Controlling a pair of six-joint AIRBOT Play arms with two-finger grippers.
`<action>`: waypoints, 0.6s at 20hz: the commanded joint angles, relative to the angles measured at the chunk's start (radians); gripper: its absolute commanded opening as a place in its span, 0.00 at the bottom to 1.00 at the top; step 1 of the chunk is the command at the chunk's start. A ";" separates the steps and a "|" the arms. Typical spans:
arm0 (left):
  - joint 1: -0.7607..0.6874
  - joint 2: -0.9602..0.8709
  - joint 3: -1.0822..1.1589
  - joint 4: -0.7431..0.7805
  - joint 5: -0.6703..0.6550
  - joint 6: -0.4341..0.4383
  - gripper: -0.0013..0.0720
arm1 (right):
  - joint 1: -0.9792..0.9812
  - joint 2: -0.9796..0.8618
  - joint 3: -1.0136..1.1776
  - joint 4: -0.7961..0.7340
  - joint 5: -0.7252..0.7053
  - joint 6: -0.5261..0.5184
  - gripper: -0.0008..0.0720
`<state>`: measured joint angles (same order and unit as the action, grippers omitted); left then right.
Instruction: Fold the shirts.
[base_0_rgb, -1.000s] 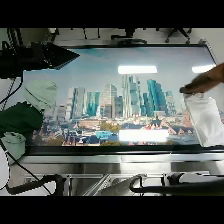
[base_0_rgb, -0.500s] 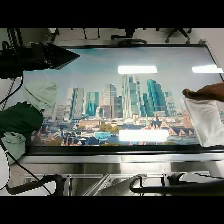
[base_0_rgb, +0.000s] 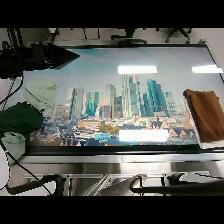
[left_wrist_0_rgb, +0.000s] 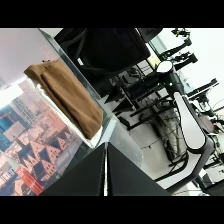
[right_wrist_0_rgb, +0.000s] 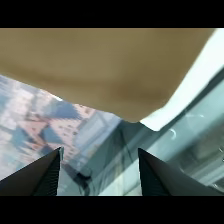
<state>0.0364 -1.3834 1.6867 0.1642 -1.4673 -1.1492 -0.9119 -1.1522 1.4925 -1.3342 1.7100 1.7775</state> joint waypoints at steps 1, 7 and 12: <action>0.000 0.000 0.000 -0.001 0.000 0.000 0.03 | 0.000 -0.029 -0.034 -0.048 0.021 -0.027 0.72; 0.000 0.000 0.000 -0.008 0.048 0.000 0.03 | 0.068 -0.022 -0.034 0.278 -0.160 -0.183 0.10; -0.036 0.060 -0.058 0.241 0.030 0.024 0.03 | 0.366 0.090 -0.152 0.332 -0.314 -0.312 0.04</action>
<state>0.0231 -1.3655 1.6707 0.2371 -1.4342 -1.1370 -0.6933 -1.1252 1.4132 -1.0595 1.5055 1.5478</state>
